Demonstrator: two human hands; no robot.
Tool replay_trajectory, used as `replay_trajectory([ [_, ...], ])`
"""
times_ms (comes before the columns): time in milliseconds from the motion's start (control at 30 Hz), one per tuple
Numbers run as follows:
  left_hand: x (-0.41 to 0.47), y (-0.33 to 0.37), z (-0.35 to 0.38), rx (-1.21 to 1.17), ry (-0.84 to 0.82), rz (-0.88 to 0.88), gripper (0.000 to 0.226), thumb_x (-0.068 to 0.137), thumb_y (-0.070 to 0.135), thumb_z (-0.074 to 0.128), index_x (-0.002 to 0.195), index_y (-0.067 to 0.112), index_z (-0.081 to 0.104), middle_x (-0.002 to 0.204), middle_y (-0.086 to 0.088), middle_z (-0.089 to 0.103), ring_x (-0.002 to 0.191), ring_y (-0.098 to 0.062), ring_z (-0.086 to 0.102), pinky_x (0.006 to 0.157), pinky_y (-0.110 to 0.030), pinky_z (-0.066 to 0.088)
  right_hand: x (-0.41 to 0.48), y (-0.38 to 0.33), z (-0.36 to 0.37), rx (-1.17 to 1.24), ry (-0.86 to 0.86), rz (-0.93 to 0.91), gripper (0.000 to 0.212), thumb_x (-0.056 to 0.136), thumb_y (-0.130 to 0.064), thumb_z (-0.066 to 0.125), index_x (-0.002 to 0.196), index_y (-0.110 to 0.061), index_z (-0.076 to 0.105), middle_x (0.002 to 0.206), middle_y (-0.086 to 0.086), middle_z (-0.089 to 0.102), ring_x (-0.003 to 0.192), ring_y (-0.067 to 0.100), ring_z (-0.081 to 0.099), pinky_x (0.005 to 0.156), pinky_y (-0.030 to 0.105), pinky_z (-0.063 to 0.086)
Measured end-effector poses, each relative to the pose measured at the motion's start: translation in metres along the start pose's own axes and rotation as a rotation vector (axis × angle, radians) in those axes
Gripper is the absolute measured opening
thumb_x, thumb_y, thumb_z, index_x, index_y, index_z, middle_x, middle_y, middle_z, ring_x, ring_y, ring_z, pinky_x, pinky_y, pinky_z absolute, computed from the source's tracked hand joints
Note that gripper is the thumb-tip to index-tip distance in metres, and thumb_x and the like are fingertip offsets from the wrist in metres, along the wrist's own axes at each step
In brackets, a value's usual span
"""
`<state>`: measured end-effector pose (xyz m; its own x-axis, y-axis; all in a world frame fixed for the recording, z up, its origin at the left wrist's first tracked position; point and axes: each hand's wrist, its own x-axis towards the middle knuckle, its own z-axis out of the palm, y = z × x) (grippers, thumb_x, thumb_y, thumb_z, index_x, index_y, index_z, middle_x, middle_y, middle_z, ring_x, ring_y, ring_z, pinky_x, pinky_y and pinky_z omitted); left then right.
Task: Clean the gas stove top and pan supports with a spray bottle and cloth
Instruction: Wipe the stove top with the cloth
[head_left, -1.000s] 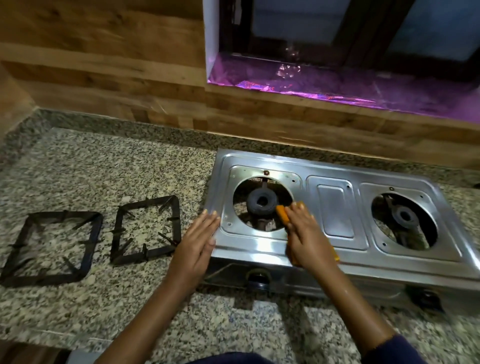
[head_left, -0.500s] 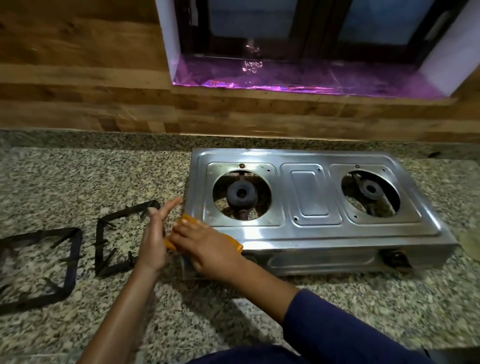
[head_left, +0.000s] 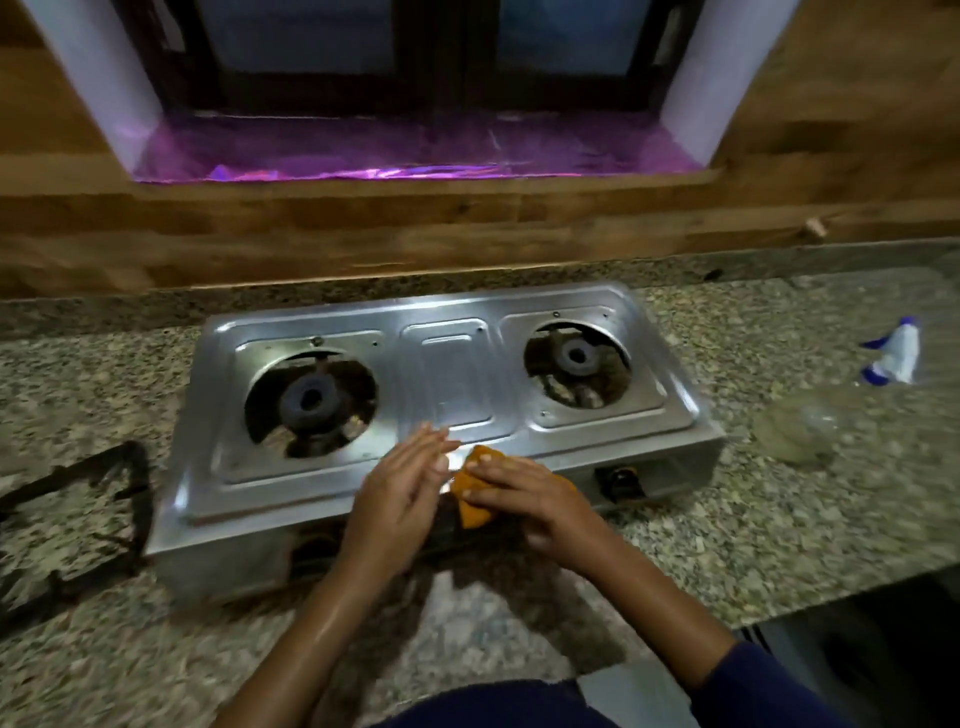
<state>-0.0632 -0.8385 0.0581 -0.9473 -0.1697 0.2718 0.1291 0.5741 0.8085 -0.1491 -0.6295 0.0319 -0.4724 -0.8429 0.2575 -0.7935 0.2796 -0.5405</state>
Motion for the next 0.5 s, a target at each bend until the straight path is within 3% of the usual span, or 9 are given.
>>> replay_trajectory([
  [67, 0.011, 0.027, 0.045, 0.041, -0.096, 0.084, 0.052, 0.100, 0.054, 0.030, 0.124, 0.023, 0.065, 0.135, 0.010, 0.057, 0.135, -0.002, 0.042, 0.114, -0.020, 0.028, -0.036, 0.029, -0.042, 0.002, 0.079, 0.112, 0.065, 0.070, 0.012, 0.056, 0.128, -0.016, 0.064, 0.147, 0.003, 0.048, 0.141, 0.016, 0.039, 0.115, 0.040, 0.032],
  [200, 0.035, 0.069, 0.126, 0.172, -0.265, 0.239, 0.057, 0.100, 0.054, 0.029, 0.130, 0.019, 0.062, 0.139, 0.002, 0.058, 0.137, -0.013, 0.043, 0.116, -0.024, 0.025, -0.099, 0.093, -0.111, -0.008, 0.213, 0.311, 0.046, 0.083, 0.005, 0.049, 0.122, -0.010, 0.068, 0.138, 0.008, 0.056, 0.135, 0.016, 0.046, 0.115, 0.034, 0.033],
  [333, 0.056, 0.092, 0.189, 0.309, -0.330, 0.261, 0.063, 0.099, 0.059, 0.027, 0.137, 0.019, 0.056, 0.144, 0.000, 0.053, 0.140, -0.017, 0.040, 0.115, -0.022, 0.020, -0.142, 0.138, -0.149, 0.018, 0.342, 0.449, 0.051, 0.078, 0.002, 0.045, 0.121, -0.011, 0.069, 0.134, 0.002, 0.058, 0.130, 0.010, 0.048, 0.114, 0.025, 0.034],
  [400, 0.064, 0.099, 0.213, 0.359, -0.322, 0.263, 0.059, 0.099, 0.056, 0.032, 0.138, 0.017, 0.055, 0.146, -0.001, 0.051, 0.141, -0.018, 0.039, 0.116, -0.028, 0.023, -0.157, 0.153, -0.157, 0.083, 0.457, 0.563, 0.057, 0.075, 0.012, 0.045, 0.122, -0.012, 0.068, 0.131, -0.001, 0.060, 0.128, 0.008, 0.050, 0.112, 0.027, 0.037],
  [500, 0.069, 0.104, 0.244, 0.439, -0.297, 0.264, 0.057, 0.099, 0.051, 0.035, 0.139, 0.015, 0.053, 0.147, -0.004, 0.049, 0.143, -0.020, 0.036, 0.117, -0.036, 0.023, -0.186, 0.171, -0.154, 0.120, 0.579, 0.777, 0.055, 0.083, 0.016, 0.047, 0.126, -0.012, 0.066, 0.134, 0.004, 0.061, 0.130, 0.017, 0.051, 0.113, 0.035, 0.037],
])
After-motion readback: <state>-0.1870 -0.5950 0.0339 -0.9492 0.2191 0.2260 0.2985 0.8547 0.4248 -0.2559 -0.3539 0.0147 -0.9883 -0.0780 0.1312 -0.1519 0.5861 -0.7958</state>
